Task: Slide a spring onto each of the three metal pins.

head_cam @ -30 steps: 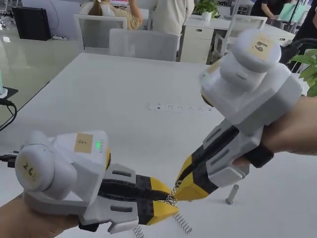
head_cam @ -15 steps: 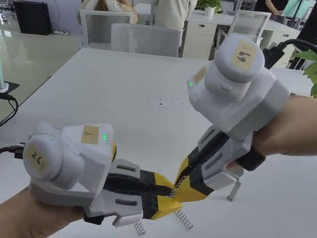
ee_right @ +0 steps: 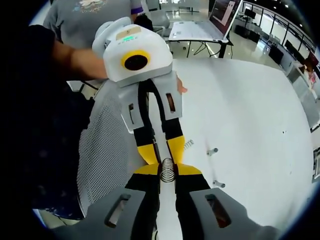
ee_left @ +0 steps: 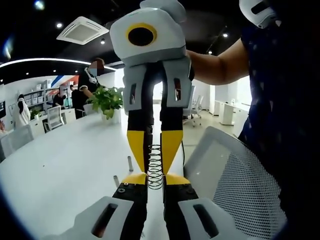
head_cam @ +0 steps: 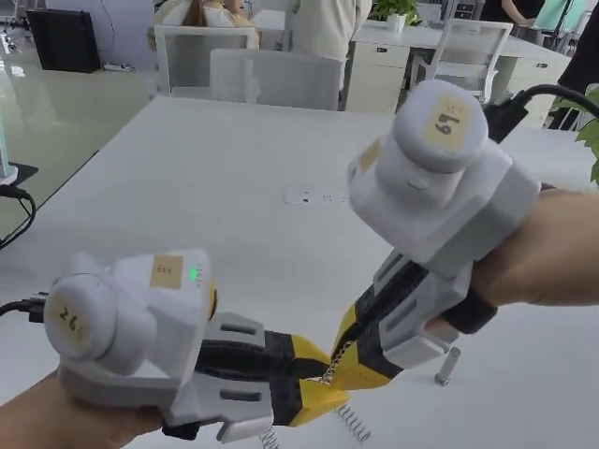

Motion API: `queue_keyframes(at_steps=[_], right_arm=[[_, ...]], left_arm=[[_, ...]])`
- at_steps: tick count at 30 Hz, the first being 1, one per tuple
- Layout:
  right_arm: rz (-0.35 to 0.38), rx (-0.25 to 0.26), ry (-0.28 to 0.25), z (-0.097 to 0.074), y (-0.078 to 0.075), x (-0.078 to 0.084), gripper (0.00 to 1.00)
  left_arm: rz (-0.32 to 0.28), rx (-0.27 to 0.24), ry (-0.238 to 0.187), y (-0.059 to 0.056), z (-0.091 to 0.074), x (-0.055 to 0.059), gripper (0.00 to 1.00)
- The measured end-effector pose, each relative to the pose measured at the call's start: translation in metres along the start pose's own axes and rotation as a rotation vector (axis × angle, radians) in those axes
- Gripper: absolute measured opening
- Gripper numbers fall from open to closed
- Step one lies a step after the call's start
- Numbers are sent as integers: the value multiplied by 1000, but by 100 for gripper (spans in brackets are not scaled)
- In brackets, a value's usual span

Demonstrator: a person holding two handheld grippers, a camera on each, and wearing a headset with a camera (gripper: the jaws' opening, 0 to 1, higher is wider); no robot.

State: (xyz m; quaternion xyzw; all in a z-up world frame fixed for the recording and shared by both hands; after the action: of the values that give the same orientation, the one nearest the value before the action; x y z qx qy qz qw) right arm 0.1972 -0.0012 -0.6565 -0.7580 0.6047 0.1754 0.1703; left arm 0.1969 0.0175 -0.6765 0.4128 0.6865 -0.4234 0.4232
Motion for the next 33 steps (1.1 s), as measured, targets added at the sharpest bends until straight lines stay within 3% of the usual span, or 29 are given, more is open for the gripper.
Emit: queue_keyframes(at_steps=[4, 13, 20, 33], right_arm=[[1, 4, 9, 0, -2, 2, 8], [9, 9, 8, -3, -2, 4, 8], [27, 31, 10, -12, -5, 11, 8], [87, 80, 23, -29, -11, 32, 8]], left_arm=[[-21, -2, -28, 1, -2, -2, 10], [-38, -28, -36, 5, -7, 5, 18], [-66, -80, -51, 17, -22, 11, 26], [-105, -150, -76, 30, -37, 20, 42]])
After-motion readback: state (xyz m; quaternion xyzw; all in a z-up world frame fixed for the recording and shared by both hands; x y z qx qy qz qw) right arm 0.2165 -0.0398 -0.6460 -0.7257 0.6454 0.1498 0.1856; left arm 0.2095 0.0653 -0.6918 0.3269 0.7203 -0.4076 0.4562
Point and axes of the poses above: the centre of the closed fingertips' face, and the gripper's own axes: z roughly forward along the fingers, y roughly to its left, x roughly out of its underside, the point moved 3 cm from there along -z, roughly backward along the fingers, and after that the axes turned 15 degrees about -z, right-handed, at the moved point
